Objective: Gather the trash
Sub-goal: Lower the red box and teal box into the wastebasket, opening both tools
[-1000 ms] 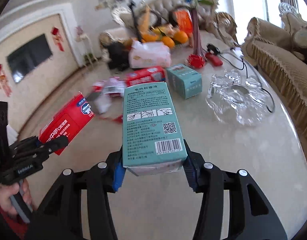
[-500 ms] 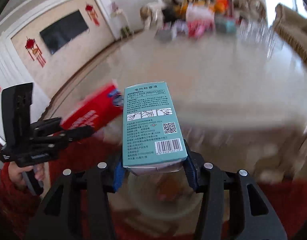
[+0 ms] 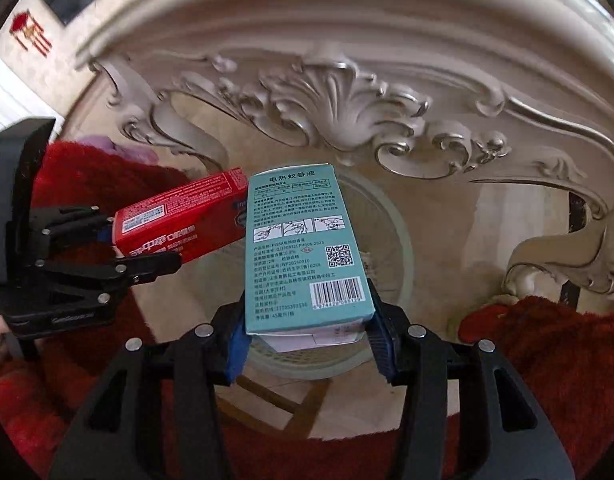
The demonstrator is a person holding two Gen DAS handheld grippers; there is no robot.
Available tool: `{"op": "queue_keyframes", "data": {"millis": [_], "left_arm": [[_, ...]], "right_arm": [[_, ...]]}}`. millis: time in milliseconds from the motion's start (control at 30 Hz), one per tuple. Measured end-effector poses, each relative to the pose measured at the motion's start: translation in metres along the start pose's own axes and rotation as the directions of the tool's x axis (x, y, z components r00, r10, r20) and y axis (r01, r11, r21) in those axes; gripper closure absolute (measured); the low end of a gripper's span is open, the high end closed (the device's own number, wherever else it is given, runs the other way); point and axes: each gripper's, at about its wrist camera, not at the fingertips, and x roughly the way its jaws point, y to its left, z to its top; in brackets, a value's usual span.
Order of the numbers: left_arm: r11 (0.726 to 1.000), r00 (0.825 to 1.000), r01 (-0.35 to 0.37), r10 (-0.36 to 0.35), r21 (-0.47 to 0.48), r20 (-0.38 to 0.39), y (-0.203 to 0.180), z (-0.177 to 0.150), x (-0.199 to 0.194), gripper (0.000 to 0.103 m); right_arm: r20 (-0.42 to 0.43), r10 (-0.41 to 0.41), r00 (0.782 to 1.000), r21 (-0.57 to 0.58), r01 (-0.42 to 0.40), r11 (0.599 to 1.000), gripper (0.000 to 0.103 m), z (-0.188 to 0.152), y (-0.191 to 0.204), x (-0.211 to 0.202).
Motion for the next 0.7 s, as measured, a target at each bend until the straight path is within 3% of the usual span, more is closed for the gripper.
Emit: {"op": "queue_keyframes", "data": {"millis": [67,100,133,333,533,700], "left_arm": [[1.000,0.999,-0.030,0.030,-0.005,-0.039,0.002,0.001,0.010,0.043],[0.998,0.997,-0.056,0.056,-0.007,-0.052,0.003,-0.001,0.012,0.019],[0.996,0.994,-0.090,0.089,-0.006,-0.055,0.003,-0.002,0.013,0.008],[0.996,0.996,-0.083,0.083,-0.031,0.021,0.008,-0.004,-0.001,0.008],[0.997,0.989,-0.078,0.081,-0.031,0.121,0.002,-0.008,-0.021,0.008],[0.997,0.967,-0.066,0.076,-0.049,0.244,0.001,-0.006,-0.062,0.008]], "right_arm": [[-0.003,0.006,1.000,0.008,-0.006,1.000,0.048,0.001,-0.003,0.006],[-0.015,-0.005,1.000,0.014,0.005,1.000,0.039,0.000,-0.005,0.008],[-0.018,-0.028,0.999,0.019,0.028,0.999,0.035,-0.001,-0.007,0.009],[-0.003,-0.049,0.999,0.068,0.049,0.996,0.033,-0.010,-0.020,-0.001],[0.014,-0.018,1.000,0.104,0.016,0.994,0.033,-0.016,-0.024,-0.015],[0.137,0.056,0.989,0.090,-0.068,0.994,0.033,-0.016,-0.019,-0.062]]}}
